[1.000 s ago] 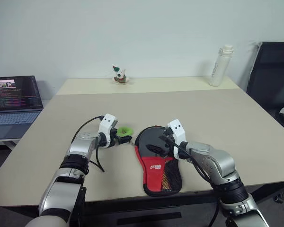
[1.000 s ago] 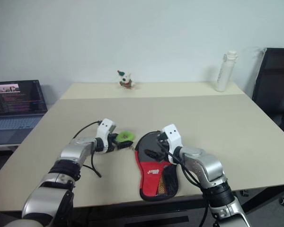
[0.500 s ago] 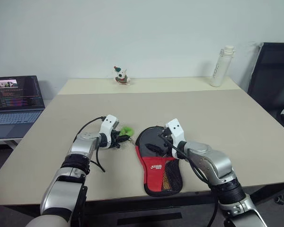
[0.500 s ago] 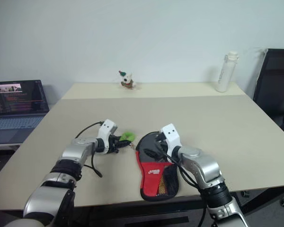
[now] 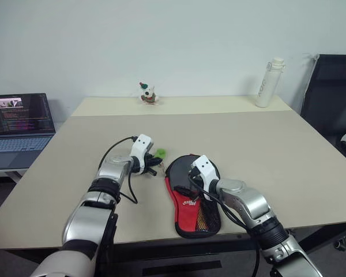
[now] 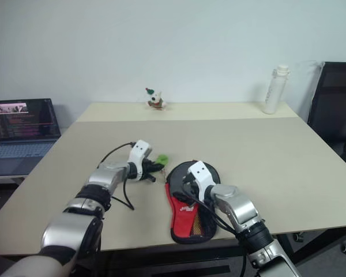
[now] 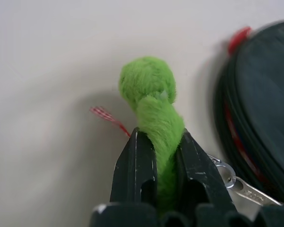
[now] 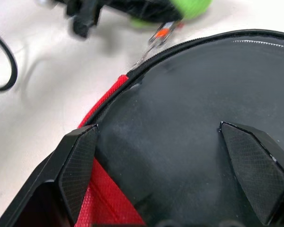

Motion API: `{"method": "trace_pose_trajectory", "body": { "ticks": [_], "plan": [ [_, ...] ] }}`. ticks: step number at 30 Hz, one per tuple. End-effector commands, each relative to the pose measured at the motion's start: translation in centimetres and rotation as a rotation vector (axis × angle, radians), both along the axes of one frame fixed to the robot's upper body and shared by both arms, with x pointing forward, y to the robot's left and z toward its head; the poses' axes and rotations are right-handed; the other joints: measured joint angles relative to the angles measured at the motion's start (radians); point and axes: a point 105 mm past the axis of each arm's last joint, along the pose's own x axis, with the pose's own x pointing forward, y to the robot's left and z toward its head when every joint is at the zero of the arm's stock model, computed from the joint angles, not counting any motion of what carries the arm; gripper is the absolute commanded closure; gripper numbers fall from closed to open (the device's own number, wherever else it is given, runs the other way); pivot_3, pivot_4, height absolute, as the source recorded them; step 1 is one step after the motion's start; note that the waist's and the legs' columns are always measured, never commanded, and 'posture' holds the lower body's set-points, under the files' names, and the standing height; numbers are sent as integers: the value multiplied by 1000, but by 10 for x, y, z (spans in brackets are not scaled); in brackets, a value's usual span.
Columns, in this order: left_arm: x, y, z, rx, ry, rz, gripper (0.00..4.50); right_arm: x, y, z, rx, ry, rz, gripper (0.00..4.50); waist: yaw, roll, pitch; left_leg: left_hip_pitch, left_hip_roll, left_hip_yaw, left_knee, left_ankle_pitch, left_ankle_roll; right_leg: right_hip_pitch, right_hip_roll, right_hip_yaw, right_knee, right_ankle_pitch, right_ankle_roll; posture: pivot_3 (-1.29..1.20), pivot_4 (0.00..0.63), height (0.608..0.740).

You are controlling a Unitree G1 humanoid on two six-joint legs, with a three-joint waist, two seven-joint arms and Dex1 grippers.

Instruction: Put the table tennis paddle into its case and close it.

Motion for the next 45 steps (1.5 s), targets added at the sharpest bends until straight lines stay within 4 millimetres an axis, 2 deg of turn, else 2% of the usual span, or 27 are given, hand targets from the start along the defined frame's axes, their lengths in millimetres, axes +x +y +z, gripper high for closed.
{"method": "trace_pose_trajectory", "body": {
  "ticks": [1,8,15,23,37,45],
  "plan": [
    [15,-1,26,101,-132,67,4417,-7,-7,-31,-68,102,-14,0,1,0,0,0,0,0,0,0,0,0,0,0,0,0,0,0,150,740],
    [25,-8,35,265,-233,128,4417,-21,0,-39,-83,141,18,0,-4,-1,0,1,0,0,0,0,0,0,0,0,0,0,0,0,150,740],
    [30,-33,46,468,-369,87,4417,-54,-4,-59,-144,214,67,0,-5,-2,-2,1,0,1,0,0,0,0,0,1,0,0,0,0,150,740],
    [31,-63,59,619,-503,-1,4417,-79,-4,-66,-159,272,82,0,-5,-4,-3,3,0,0,0,-1,-1,4,0,0,-2,0,0,0,150,740],
    [21,-134,81,849,-756,-227,4417,-114,4,-73,-142,343,80,0,6,-5,-4,2,0,0,-1,-3,-5,4,0,0,-5,-1,2,0,150,740],
    [5,-180,81,904,-879,-377,4417,-120,9,-76,-129,357,68,0,7,-6,-4,2,0,0,-1,-4,-6,4,0,0,-6,-1,2,0,150,740]
  ]
}}
